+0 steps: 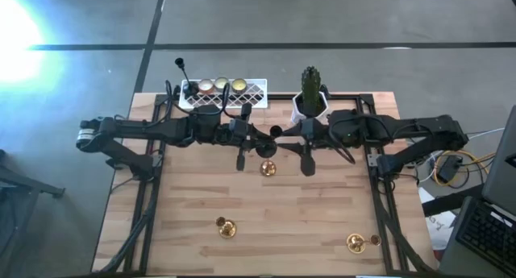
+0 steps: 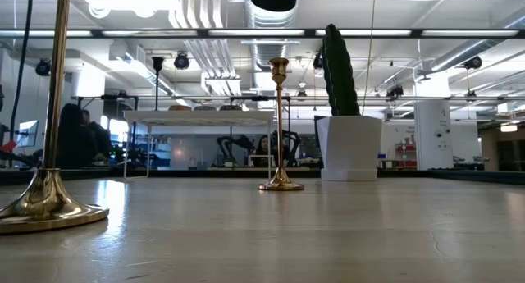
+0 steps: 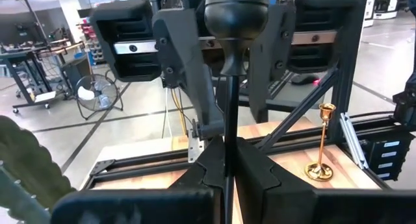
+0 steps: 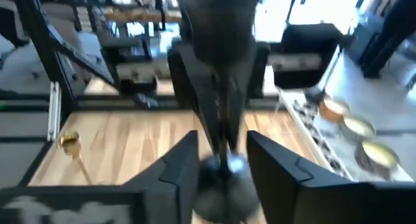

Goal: Pick & Place candle stick holders
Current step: Put the black candle holder on the shelf

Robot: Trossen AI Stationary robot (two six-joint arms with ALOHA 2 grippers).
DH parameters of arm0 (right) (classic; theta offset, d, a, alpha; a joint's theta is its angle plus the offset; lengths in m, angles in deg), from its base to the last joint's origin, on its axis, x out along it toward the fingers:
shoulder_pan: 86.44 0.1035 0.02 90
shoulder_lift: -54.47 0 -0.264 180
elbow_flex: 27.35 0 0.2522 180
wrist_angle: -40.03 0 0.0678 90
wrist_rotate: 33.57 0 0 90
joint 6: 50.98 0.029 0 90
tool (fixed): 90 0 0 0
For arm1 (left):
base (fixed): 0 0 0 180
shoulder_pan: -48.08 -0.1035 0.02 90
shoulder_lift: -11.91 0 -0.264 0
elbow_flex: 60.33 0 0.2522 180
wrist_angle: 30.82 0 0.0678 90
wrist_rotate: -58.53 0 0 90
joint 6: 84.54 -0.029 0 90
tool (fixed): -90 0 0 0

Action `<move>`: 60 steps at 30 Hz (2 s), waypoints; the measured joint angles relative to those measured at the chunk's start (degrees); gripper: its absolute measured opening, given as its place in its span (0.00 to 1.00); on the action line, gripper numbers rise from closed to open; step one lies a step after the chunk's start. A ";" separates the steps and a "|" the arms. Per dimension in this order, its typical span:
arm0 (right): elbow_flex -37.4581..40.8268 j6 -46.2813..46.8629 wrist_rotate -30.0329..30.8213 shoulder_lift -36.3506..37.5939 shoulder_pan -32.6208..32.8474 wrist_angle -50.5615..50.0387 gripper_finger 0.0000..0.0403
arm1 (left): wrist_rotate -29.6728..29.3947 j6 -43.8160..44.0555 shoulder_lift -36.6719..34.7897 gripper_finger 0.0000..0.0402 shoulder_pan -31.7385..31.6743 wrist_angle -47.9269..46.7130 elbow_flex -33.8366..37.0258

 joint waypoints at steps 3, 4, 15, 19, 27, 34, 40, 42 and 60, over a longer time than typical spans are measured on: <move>0.01 3.11 2.61 2.32 0.01 -7.25 0.39 | -0.35 0.05 -0.06 0.04 -0.31 -0.36 -0.33; -0.01 4.73 4.42 3.10 0.03 -10.27 0.41 | -1.15 0.06 -0.08 0.04 -0.46 -0.39 -0.48; 7.50 23.23 32.27 17.64 0.84 -32.72 0.49 | -16.59 -2.99 1.46 0.04 -5.01 5.49 -0.71; 13.36 27.54 39.58 24.88 0.82 -32.64 0.47 | -18.92 0.79 4.93 0.04 -10.14 9.65 -0.58; 24.55 35.04 43.74 36.25 0.77 -32.54 0.44 | -25.61 4.31 12.90 0.04 -17.39 15.44 -1.84; 29.54 34.91 43.73 40.31 0.77 -30.97 0.45 | -31.38 6.62 17.84 0.04 -19.02 21.36 -2.32; 31.11 33.86 43.73 40.25 0.77 -29.96 0.46 | -37.85 6.69 21.01 0.04 -19.42 21.09 -2.32; 31.25 33.81 43.72 40.05 0.77 -30.02 0.46 | -38.87 6.72 21.59 0.04 -19.62 21.19 -2.29; 31.51 33.01 43.71 39.97 0.80 -30.00 0.46 | -39.40 13.08 22.15 0.04 -22.58 27.96 4.13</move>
